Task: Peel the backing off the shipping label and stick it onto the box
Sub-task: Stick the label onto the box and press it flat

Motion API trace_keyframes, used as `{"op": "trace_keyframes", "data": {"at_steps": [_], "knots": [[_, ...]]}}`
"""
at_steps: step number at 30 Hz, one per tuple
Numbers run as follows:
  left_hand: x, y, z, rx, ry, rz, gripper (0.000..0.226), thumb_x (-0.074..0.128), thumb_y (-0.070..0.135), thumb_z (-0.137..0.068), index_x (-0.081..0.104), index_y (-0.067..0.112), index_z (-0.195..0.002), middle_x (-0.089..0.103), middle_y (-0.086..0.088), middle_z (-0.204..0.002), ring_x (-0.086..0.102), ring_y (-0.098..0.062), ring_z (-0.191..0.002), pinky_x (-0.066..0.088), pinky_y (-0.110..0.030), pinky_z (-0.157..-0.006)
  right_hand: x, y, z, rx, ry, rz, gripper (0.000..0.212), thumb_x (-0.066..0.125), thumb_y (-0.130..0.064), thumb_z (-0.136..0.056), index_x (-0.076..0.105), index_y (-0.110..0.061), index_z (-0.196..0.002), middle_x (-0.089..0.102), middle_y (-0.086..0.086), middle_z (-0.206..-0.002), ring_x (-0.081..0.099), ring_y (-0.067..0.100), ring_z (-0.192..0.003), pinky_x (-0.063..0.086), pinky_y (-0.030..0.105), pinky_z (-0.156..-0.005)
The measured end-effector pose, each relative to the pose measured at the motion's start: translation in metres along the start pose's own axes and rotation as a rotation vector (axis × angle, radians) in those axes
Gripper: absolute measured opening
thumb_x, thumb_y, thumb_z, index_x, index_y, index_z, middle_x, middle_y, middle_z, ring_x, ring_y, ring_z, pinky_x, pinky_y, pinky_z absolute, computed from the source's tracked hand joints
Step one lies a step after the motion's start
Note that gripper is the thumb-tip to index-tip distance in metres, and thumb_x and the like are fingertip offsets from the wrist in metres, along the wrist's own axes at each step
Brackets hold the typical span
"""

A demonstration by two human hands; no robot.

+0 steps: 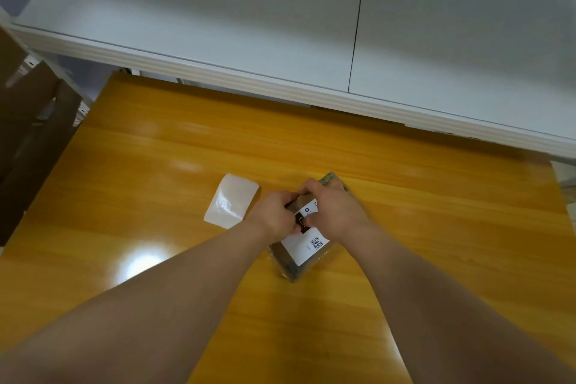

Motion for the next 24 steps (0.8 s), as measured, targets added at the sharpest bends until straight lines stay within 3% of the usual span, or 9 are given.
{"op": "trace_keyframes", "data": {"at_steps": [1,3,5,7,10,14,18,22,24], "knots": [[0.0,0.002,-0.001,-0.02,0.007,-0.011,0.055,0.065,-0.002,-0.084,0.061,0.023,-0.133,0.068,0.001,-0.101,0.063,-0.02,-0.097,0.051,-0.03,-0.082,0.001,-0.001,-0.001,0.004,0.017,0.001,0.051,0.072,-0.019,-0.086,0.05,-0.033,-0.13,0.035,0.013,-0.138,0.057,0.028,-0.091,0.055,0.038,-0.079],[0.002,0.004,-0.003,-0.073,0.051,-0.038,0.056,0.063,0.011,-0.074,0.063,0.034,-0.126,0.07,0.002,-0.101,0.064,-0.027,-0.105,0.047,-0.05,-0.101,0.004,-0.002,-0.003,0.011,0.043,-0.01,0.048,0.073,-0.02,-0.085,0.052,-0.033,-0.127,0.038,0.013,-0.135,0.056,0.027,-0.087,0.057,0.041,-0.078],[0.008,0.003,-0.004,-0.118,0.094,-0.037,0.04,0.057,0.019,-0.071,0.064,0.034,-0.107,0.07,-0.001,-0.099,0.064,-0.032,-0.102,0.046,-0.058,-0.101,0.005,-0.004,-0.006,0.02,0.058,-0.014,0.048,0.075,-0.019,-0.084,0.053,-0.032,-0.124,0.041,0.012,-0.131,0.052,0.025,-0.082,0.057,0.041,-0.077],[0.011,0.005,-0.001,-0.146,0.131,0.004,0.026,0.057,0.014,-0.084,0.061,0.026,-0.106,0.069,-0.007,-0.103,0.065,-0.032,-0.099,0.054,-0.051,-0.093,0.004,-0.005,-0.009,0.018,0.056,-0.003,0.048,0.077,-0.02,-0.083,0.054,-0.029,-0.123,0.045,0.011,-0.127,0.051,0.024,-0.082,0.056,0.041,-0.078],[0.014,0.002,-0.005,-0.168,0.178,0.091,0.022,0.054,0.009,-0.091,0.065,0.018,-0.107,0.07,-0.01,-0.103,0.066,-0.033,-0.097,0.057,-0.044,-0.087,0.001,-0.006,-0.01,-0.011,0.058,-0.002,0.047,0.079,-0.017,-0.08,0.057,-0.025,-0.121,0.048,0.007,-0.112,0.05,0.022,-0.088,0.055,0.039,-0.081],[0.017,-0.002,-0.007,-0.169,0.193,0.149,0.03,0.052,0.008,-0.093,0.068,0.022,-0.116,0.07,-0.009,-0.104,0.065,-0.031,-0.098,0.056,-0.044,-0.089,0.0,-0.007,-0.012,-0.02,0.068,-0.048,0.04,0.079,-0.012,-0.079,0.061,-0.022,-0.114,0.056,0.004,-0.098,0.052,0.02,-0.082,0.053,0.035,-0.071],[0.019,-0.005,-0.008,-0.167,0.194,0.167,0.033,0.051,0.01,-0.094,0.068,0.025,-0.117,0.072,-0.008,-0.105,0.066,-0.03,-0.099,0.056,-0.043,-0.089,0.003,-0.005,-0.017,0.0,0.081,-0.099,0.032,0.077,-0.014,-0.081,0.064,-0.021,-0.109,0.058,-0.002,-0.09,0.058,0.023,-0.084,0.054,0.036,-0.072],[0.018,-0.001,-0.007,-0.177,0.182,0.153,0.026,0.047,0.027,-0.099,0.068,0.022,-0.113,0.072,-0.009,-0.106,0.066,-0.031,-0.101,0.055,-0.045,-0.092,0.006,-0.001,-0.023,0.057,0.105,-0.19,0.01,0.068,-0.028,-0.091,0.069,-0.02,-0.097,0.066,0.001,-0.086,0.06,0.023,-0.077,0.047,0.032,-0.062],[0.02,0.0,-0.008,-0.178,0.187,0.048,0.035,0.04,0.043,-0.1,0.066,0.023,-0.113,0.071,-0.007,-0.113,0.061,-0.031,-0.112,0.048,-0.048,-0.099,0.004,0.003,-0.026,0.061,0.088,-0.264,0.018,0.064,-0.036,-0.093,0.07,-0.019,-0.089,0.069,0.004,-0.084,0.059,0.022,-0.071,0.042,0.03,-0.059]]}}
Point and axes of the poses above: each hand's wrist, its own z-axis away from the middle knuckle, its own x-axis out of the palm, y = z × x, the point moved 1 cm from there along -z, towards the middle knuckle
